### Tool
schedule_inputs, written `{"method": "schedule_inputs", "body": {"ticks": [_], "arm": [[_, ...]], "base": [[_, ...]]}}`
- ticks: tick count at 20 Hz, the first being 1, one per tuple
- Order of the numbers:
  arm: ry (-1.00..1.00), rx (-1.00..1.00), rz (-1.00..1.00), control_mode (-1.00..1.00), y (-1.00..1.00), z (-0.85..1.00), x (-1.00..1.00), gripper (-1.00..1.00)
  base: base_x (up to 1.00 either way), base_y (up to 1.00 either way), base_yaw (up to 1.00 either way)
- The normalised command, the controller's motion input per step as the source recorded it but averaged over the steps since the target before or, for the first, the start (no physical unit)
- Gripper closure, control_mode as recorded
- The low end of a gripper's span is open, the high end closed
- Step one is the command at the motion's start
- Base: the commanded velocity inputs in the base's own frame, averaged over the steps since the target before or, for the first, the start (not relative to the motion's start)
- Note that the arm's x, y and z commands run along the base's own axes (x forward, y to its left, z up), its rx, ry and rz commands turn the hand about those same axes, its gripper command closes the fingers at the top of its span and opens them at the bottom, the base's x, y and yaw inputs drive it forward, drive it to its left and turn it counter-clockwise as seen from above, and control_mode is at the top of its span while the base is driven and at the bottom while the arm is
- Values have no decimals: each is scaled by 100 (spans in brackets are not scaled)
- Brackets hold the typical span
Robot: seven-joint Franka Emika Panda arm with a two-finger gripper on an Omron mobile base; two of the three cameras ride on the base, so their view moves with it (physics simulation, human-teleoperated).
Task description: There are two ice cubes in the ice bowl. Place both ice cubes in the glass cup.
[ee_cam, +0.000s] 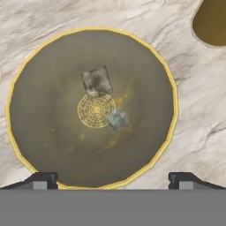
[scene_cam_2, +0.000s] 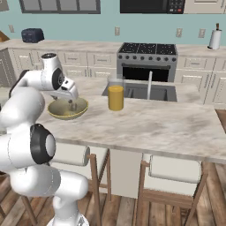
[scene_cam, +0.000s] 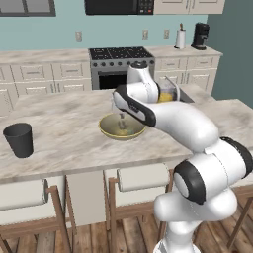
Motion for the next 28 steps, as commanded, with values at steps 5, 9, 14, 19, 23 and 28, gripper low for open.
{"method": "schedule_inputs", "body": {"ticks": [5, 9, 14, 19, 23, 28], "arm": [[2, 0, 0, -100, 0, -32, 26, -100], [2, 0, 0, -100, 0, -7, 5, -100], [2, 0, 0, -100, 0, -15, 6, -100], [0, 0, 0, -100, 0, -26, 23, -100], [0, 0, 0, -100, 2, -15, 26, -100], [0, 0, 0, -100, 7, -18, 33, -100]], "base": [[0, 0, 0], [0, 0, 0], [0, 0, 0], [0, 0, 0], [0, 0, 0], [0, 0, 0]]}}
